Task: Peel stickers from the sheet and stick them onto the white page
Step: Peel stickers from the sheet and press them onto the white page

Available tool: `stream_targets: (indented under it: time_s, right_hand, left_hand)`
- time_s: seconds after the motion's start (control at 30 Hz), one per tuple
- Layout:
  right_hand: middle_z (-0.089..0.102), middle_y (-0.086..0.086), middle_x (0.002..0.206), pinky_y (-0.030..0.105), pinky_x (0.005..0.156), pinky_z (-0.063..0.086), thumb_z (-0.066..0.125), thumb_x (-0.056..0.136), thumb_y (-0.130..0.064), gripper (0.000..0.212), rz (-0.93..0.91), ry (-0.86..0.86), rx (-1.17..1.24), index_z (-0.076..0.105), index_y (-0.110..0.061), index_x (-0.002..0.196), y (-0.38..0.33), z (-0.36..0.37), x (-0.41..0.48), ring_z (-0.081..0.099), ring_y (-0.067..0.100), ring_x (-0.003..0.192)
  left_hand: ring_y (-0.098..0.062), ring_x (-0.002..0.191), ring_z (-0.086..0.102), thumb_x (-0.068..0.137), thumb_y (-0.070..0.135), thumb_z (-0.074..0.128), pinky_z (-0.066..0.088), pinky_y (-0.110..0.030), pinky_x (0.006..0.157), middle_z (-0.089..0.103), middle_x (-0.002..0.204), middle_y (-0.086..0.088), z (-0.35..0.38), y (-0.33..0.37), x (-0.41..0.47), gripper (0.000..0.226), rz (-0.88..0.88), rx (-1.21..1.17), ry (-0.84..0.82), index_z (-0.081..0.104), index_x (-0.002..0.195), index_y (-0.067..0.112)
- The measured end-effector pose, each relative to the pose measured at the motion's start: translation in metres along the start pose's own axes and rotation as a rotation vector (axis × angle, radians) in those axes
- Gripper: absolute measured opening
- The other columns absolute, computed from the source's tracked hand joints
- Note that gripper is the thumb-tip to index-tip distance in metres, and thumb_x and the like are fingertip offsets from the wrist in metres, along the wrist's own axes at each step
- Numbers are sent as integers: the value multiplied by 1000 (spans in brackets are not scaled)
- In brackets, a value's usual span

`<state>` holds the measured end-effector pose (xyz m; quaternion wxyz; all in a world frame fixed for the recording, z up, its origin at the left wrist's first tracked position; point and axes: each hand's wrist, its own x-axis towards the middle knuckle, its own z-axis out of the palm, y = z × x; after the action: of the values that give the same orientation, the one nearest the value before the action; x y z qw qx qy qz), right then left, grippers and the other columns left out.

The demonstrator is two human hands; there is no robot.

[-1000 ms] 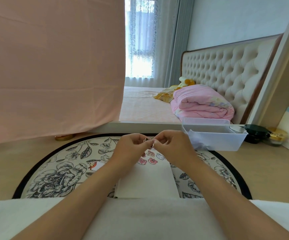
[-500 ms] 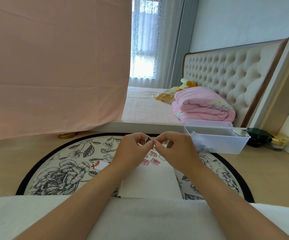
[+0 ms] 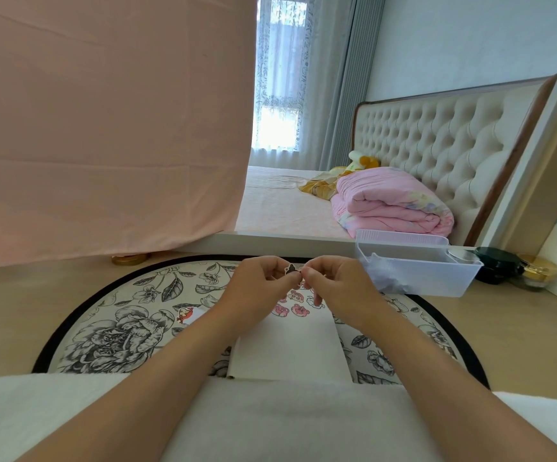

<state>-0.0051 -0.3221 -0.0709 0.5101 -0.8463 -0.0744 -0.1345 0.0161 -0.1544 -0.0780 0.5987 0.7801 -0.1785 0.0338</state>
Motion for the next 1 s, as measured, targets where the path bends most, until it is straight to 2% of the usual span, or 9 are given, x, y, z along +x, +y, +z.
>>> stream_targets:
  time_s: [0.13, 0.23, 0.4, 0.5, 0.63, 0.73, 0.83, 0.93, 1.0]
  right_hand:
    - [72, 2, 78, 19, 49, 45, 62, 98, -20, 15, -5, -32, -52, 72, -17, 87, 1, 0, 1, 62, 12, 54]
    - [72, -2, 77, 18, 42, 39, 62, 98, -19, 16, 41, -63, 40, 73, -15, 88, -1, -5, 2, 61, 15, 55]
    - [68, -7, 66, 14, 42, 38, 64, 98, -17, 14, 32, -80, -2, 73, -7, 93, -1, -7, 1, 55, 4, 45]
    - [69, -5, 68, 14, 45, 40, 67, 96, -17, 11, 6, -59, -38, 74, -9, 92, -1, -8, 2, 57, 5, 46]
    - [73, -4, 75, 22, 55, 49, 70, 93, -19, 8, -52, -26, -132, 75, -17, 88, 2, -6, 5, 63, 9, 53]
    - [71, -12, 71, 25, 58, 53, 68, 92, -23, 11, -113, 2, -238, 74, -25, 84, 2, -4, 4, 61, 4, 54]
    - [65, -22, 64, 22, 56, 47, 64, 92, -26, 14, -157, 29, -350, 72, -29, 81, 1, -2, 2, 57, 1, 54]
    - [63, -20, 67, 20, 57, 44, 62, 91, -28, 13, -251, 81, -541, 71, -30, 82, -1, 0, -2, 55, 0, 59]
    - [65, -15, 74, 22, 60, 44, 61, 91, -28, 13, -308, 112, -629, 71, -28, 82, -1, 1, -4, 52, -2, 60]
  left_hand:
    - [-9, 63, 65, 88, 22, 74, 49, -20, 56, 74, 80, -8, -1, -1, 0, 15, -23, 22, 13, 72, 73, 20]
    - [-4, 58, 63, 89, 22, 73, 45, -14, 51, 75, 79, -3, -3, 0, 1, 9, -41, 18, 13, 74, 84, 15]
    - [-6, 60, 65, 89, 22, 74, 46, -13, 52, 75, 76, 0, -2, -2, 1, 9, -28, 52, -4, 74, 84, 14]
    - [-4, 58, 63, 89, 22, 73, 44, -13, 51, 75, 79, -4, -3, -1, 1, 12, -33, 57, -2, 74, 83, 12]
    - [-2, 57, 62, 89, 21, 72, 43, -12, 50, 75, 79, -4, -3, -1, 1, 12, -41, 55, -8, 74, 81, 12]
    - [-4, 58, 62, 89, 21, 73, 47, -16, 55, 75, 78, -4, -3, -2, 1, 12, -38, 45, -12, 73, 79, 14]
    - [-8, 62, 63, 88, 22, 73, 51, -25, 63, 76, 77, -4, -2, -3, 2, 13, -35, 35, -20, 74, 79, 13]
    - [-15, 66, 60, 86, 23, 74, 52, -33, 66, 75, 79, -11, 0, -6, 3, 14, -25, 8, -30, 74, 78, 11]
    - [-16, 66, 58, 86, 22, 74, 53, -32, 64, 73, 81, -16, 1, -8, 4, 14, -24, 1, -29, 74, 77, 11]
